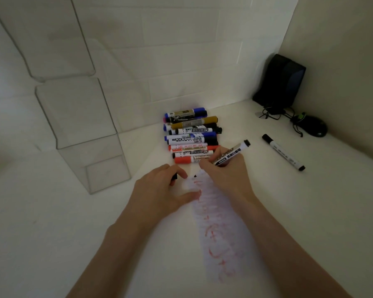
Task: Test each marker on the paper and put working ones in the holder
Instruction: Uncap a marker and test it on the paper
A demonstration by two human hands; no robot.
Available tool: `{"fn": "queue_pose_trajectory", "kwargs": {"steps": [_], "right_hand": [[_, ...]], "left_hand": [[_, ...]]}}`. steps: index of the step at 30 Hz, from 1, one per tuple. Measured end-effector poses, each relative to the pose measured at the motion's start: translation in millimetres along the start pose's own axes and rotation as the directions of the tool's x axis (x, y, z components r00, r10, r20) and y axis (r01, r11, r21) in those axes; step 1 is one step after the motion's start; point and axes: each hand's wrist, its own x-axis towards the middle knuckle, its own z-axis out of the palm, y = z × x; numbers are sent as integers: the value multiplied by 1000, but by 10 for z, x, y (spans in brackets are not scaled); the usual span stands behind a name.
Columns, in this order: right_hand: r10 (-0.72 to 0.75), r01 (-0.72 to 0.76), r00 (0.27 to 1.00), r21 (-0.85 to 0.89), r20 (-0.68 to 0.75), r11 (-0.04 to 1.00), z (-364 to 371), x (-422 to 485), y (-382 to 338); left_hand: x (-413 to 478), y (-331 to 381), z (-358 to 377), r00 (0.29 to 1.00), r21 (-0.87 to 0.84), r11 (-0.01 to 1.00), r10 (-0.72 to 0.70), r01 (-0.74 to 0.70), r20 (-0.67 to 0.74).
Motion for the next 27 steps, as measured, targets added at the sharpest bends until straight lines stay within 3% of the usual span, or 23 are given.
{"fn": "queue_pose_trajectory", "kwargs": {"steps": [5,11,18,27], "right_hand": [[-19,18,995,-10,-99,1000,46,-19,69],[-99,98,994,-36,-33,995,64,-12,54],[-59,52,992,-60,-108,997,42,8,53],[-60,54,993,-63,-100,997,31,9,62]], "left_hand": [[-11,-7,9,1000,-8,1000,16,-16,-7],[-12,-13,14,1000,-2,1000,10,-10,-16],[-7,-18,20,1000,-11,1000,6,-6,-13],[-15,-8,10,999,-14,999,29,-29,-19]]}}
